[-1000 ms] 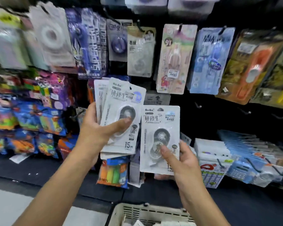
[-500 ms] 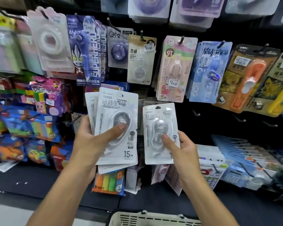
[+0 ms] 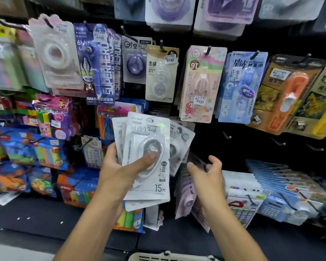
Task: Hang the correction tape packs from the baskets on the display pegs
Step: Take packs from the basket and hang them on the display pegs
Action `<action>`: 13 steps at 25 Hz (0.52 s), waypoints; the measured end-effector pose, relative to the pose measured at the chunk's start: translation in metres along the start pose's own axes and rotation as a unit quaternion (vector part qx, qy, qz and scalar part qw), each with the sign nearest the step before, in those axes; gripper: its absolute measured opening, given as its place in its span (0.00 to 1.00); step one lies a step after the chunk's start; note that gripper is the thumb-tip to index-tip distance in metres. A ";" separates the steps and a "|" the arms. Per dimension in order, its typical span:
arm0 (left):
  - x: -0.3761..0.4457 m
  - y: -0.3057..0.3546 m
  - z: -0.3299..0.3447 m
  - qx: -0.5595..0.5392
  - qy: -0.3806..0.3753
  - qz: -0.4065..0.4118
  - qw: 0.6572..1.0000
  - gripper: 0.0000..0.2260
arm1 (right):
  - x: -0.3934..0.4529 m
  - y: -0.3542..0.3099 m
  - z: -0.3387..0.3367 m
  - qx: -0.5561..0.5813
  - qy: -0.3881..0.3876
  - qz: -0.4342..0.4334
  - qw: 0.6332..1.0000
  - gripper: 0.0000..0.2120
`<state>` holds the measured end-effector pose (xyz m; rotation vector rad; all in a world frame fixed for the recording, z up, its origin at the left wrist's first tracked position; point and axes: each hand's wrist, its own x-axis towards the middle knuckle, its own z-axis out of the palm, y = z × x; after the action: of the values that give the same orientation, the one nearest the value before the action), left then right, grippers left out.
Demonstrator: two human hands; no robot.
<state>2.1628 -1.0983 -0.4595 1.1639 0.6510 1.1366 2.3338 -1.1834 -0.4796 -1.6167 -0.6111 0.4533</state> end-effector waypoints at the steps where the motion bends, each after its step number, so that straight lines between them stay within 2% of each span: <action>1: 0.000 -0.002 0.003 0.005 -0.002 -0.007 1.000 0.36 | -0.005 0.001 0.001 0.007 -0.020 -0.048 0.999 0.23; 2: 0.001 -0.004 0.005 0.012 -0.006 -0.013 1.000 0.35 | -0.011 0.001 0.003 0.051 -0.075 -0.086 0.992 0.18; 4: 0.002 -0.008 0.011 0.019 -0.025 -0.027 0.999 0.34 | -0.021 0.000 0.007 0.109 -0.203 -0.099 0.968 0.13; 5: 0.002 -0.009 0.013 0.015 -0.035 -0.041 0.998 0.35 | -0.020 0.001 0.008 0.113 -0.205 -0.091 0.968 0.10; 7: 0.004 -0.009 0.015 -0.014 -0.060 -0.084 0.995 0.36 | -0.012 0.001 0.007 0.153 -0.147 -0.042 0.976 0.06; 9: 0.003 -0.007 0.012 -0.026 -0.098 -0.115 0.988 0.36 | -0.003 0.002 0.001 0.160 -0.106 -0.005 0.981 0.10; 11: 0.005 -0.006 0.009 -0.011 -0.112 -0.118 0.987 0.36 | 0.003 0.007 -0.007 0.148 -0.077 0.012 0.986 0.09; 13: 0.006 -0.006 0.006 0.002 -0.094 -0.101 0.990 0.34 | 0.009 0.011 -0.014 0.135 -0.024 0.006 0.991 0.06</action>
<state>2.1725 -1.0947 -0.4619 1.1637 0.6096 0.8432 2.3509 -1.1894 -0.4885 -1.3561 -0.5503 0.5613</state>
